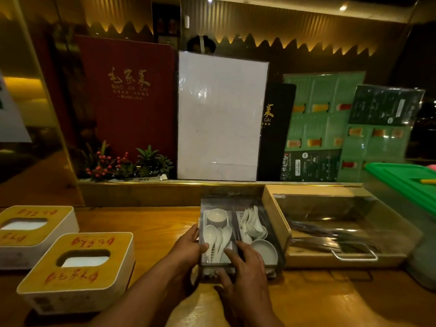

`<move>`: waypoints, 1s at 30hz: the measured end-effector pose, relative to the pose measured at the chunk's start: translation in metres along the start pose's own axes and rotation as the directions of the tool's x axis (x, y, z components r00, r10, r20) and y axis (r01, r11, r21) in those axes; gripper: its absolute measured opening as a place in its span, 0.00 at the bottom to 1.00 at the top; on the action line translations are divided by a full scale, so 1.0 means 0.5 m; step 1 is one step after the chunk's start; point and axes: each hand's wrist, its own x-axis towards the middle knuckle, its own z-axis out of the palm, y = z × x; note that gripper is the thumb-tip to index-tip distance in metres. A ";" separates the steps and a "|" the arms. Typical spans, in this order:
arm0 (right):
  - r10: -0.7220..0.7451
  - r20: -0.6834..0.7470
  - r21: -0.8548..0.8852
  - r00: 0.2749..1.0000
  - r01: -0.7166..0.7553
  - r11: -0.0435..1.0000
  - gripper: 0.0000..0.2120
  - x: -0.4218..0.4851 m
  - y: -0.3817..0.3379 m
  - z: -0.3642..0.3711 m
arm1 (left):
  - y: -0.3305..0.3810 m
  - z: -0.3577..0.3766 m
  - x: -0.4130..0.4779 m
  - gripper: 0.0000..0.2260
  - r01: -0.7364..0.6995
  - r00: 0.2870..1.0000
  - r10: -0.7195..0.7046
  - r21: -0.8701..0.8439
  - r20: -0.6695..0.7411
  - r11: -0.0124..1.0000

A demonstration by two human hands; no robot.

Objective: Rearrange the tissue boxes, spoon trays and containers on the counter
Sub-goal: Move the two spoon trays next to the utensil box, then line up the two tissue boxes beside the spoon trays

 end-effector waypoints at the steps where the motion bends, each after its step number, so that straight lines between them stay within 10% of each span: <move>1: -0.002 0.009 0.002 1.000 0.002 1.000 0.28 -0.002 0.000 -0.001 | 0.002 0.001 0.002 0.27 -0.005 1.000 0.005 0.018 0.007 1.000; 20: 0.001 0.025 0.022 1.000 -0.001 1.000 0.20 0.000 -0.003 -0.016 | 0.039 0.004 -0.036 0.29 -0.012 1.000 0.011 0.098 0.017 0.995; 30: -0.228 0.037 0.216 0.973 0.215 0.952 0.23 -0.025 -0.205 0.028 | 0.108 -0.161 -0.118 0.25 -0.308 0.941 0.330 0.571 0.069 0.761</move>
